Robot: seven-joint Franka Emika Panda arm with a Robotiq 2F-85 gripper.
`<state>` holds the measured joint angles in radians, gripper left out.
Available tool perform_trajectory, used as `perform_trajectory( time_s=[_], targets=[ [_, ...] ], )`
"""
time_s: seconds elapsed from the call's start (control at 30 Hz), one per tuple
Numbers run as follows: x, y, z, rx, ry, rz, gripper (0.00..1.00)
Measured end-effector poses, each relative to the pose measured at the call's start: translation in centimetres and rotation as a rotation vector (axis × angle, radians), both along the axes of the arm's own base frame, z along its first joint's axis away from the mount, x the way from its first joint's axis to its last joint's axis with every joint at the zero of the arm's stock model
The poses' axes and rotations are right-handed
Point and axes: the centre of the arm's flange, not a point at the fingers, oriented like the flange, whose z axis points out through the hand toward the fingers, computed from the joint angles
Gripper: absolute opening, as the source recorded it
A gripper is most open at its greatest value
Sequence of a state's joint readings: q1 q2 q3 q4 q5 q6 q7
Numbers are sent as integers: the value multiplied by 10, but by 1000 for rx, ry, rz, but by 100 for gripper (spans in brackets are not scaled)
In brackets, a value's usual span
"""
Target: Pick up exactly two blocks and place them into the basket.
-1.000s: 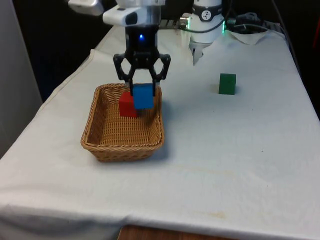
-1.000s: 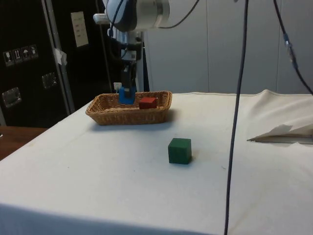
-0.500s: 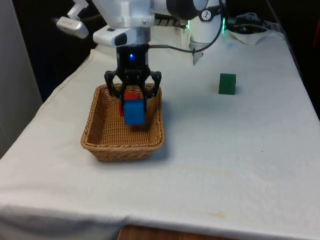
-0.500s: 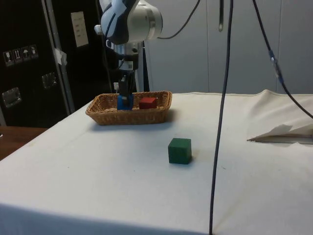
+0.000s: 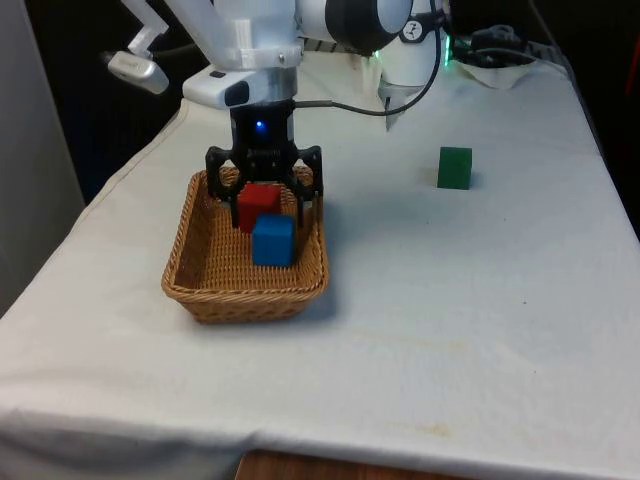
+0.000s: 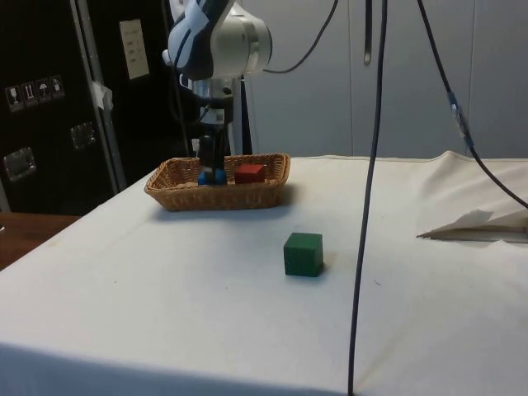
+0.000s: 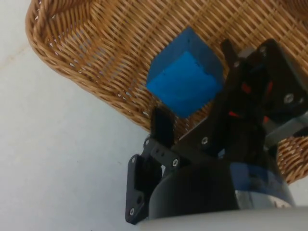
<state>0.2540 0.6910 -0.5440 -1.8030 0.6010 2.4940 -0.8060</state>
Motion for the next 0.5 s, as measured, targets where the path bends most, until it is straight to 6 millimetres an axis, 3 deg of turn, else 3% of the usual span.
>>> perform_trajectory(
  time_s=[0.1,0.37,0.5],
  targets=[
    [0,-1,-1,1,1,0,100],
    [0,-1,-1,1,1,-1,100],
    [1,3,14,15,-21,-14,100]
  ],
)
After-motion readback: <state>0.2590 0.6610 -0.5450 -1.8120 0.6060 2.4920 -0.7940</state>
